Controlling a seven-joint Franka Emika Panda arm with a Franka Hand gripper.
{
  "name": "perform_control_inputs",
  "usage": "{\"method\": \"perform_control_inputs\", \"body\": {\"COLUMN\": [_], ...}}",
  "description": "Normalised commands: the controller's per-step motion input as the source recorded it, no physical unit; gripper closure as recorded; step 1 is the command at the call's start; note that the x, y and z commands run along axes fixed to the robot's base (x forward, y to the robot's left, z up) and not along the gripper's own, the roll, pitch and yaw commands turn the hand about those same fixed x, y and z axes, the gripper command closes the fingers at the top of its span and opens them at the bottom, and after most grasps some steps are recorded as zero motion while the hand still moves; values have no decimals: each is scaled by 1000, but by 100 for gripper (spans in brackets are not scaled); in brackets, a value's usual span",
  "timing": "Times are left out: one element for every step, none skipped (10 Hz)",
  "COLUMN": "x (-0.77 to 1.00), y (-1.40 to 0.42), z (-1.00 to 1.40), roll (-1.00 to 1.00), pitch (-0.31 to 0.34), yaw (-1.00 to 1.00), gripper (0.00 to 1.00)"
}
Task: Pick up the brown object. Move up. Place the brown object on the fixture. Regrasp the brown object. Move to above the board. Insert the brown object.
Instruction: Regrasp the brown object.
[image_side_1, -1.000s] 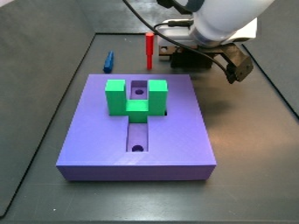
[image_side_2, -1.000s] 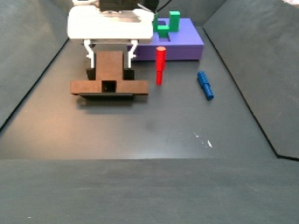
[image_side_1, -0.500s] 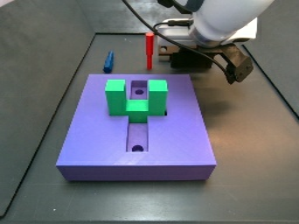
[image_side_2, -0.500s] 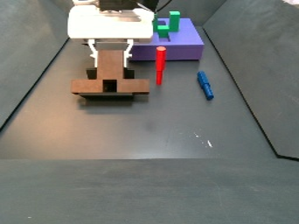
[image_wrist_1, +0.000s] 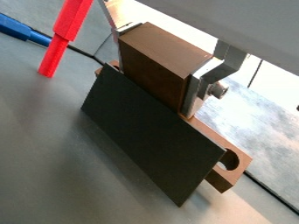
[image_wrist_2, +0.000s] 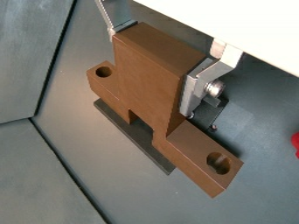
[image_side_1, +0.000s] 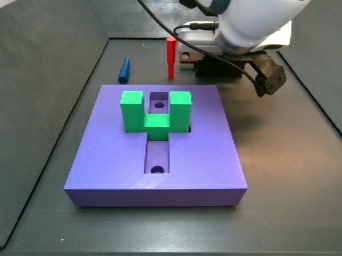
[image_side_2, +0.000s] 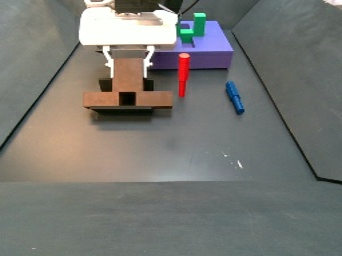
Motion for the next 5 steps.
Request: {"method": "perform_control_inputs", "body": {"x": [0, 0, 0, 0, 0], "y": [0, 0, 0, 0, 0], "z": [0, 0, 0, 0, 0], "roll": [0, 0, 0, 0, 0], "pitch": [0, 0, 0, 0, 0], "yaw": [0, 0, 0, 0, 0], "gripper": [100, 100, 100, 100, 100]}}
